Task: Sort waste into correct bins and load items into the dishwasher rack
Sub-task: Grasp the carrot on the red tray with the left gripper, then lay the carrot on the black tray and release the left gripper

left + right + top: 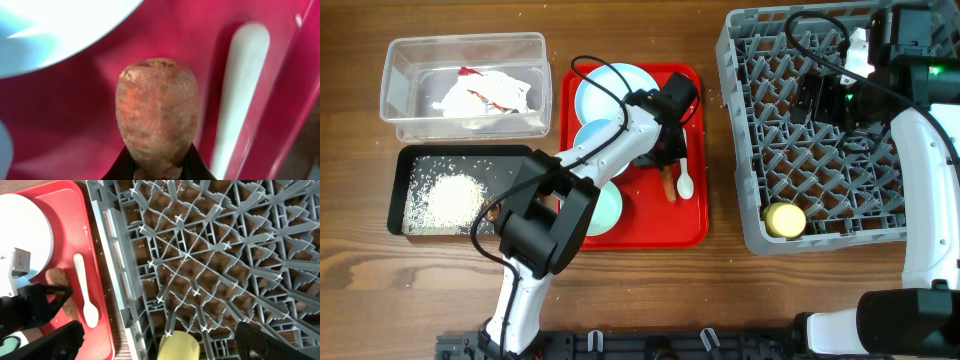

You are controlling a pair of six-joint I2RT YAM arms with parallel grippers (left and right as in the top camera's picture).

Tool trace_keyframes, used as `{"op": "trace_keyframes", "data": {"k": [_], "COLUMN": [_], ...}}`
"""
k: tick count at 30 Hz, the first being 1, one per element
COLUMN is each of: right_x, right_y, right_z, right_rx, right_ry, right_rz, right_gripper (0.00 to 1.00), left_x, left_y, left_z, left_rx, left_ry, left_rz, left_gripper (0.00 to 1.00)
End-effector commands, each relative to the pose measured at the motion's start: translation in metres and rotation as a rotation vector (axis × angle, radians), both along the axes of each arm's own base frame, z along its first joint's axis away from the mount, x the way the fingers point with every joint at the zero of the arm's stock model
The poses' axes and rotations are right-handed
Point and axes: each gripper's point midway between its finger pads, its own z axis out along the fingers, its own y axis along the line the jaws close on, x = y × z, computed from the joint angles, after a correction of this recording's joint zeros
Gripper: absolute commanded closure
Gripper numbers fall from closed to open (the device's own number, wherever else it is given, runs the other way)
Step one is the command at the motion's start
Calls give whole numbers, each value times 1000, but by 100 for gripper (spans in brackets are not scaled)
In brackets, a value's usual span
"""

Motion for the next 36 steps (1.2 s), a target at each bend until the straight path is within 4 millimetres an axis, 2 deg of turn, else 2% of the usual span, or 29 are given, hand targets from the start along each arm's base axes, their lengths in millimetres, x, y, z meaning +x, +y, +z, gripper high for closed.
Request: {"op": "trace_keyframes", "data": {"k": [1, 2, 3, 5, 6, 7, 8, 10, 11, 12, 13, 16, 19, 21, 22, 24, 29, 31, 34, 36], "right_x": [2, 2, 2, 2, 3, 3, 3, 5, 5, 4, 4, 4, 5, 5, 5, 5, 5, 5, 5, 5], "right_y": [-2, -2, -2, -2, -2, -2, -2, -1, -1, -1, -1, -1, -1, -1, -1, -1, -1, -1, -1, -1], "right_z": [0, 0, 0, 0, 0, 0, 0, 1, 1, 1, 1, 1, 1, 1, 1, 1, 1, 1, 1, 1], "right_rx": [-14, -13, -13, -13, -13, -13, -12, -11, -9, -9, -9, -8, -9, -5, -6, -5, 0, 0, 0, -1], "right_ry": [-3, -3, -3, -4, -5, -6, -8, -14, -13, -11, -12, -11, -13, -12, -13, -14, -14, -11, -13, -13], "right_rz": [18, 17, 17, 17, 16, 16, 16, 14, 15, 15, 15, 15, 15, 8, 9, 5, -6, -6, -6, -5], "right_gripper": [0, 0, 0, 0, 0, 0, 0, 0, 0, 0, 0, 0, 0, 0, 0, 0, 0, 0, 0, 0], "left_x": [14, 18, 22, 27, 32, 37, 40, 48, 49, 46, 38, 15, -15, -21, -21, -22, -22, -19, -15, -3], "left_y": [-15, -16, -10, 10, 38, 68, 89, 163, 209, 261, 321, 405, 460, 469, 466, 450, 436, 433, 428, 421], "left_z": [55, 81, 115, 150, 168, 179, 184, 184, 181, 181, 180, 174, 151, 122, 108, 65, 8, -4, -5, 2], "left_rx": [-68, -86, -100, -103, -71, -31, 1, 79, 152, 237, 284, 277, 261, 208, 184, 138, 99, 90, 78, 17], "left_ry": [-84, -121, -168, -219, -254, -270, -273, -234, -210, -194, -163, -105, -34, -1, 11, 42, -7, -36, -46, -74], "left_rz": [-119, -136, -132, -94, -40, 19, 62, 223, 325, 499, 691, 976, 1240, 1304, 1305, 1284, 1376, 1367, 1351, 1268], "left_gripper": [93, 93, 92, 91, 90, 90, 89, 91, 94, 94, 94, 94, 95, 96, 96, 96, 91, 84, 55, 45]}}
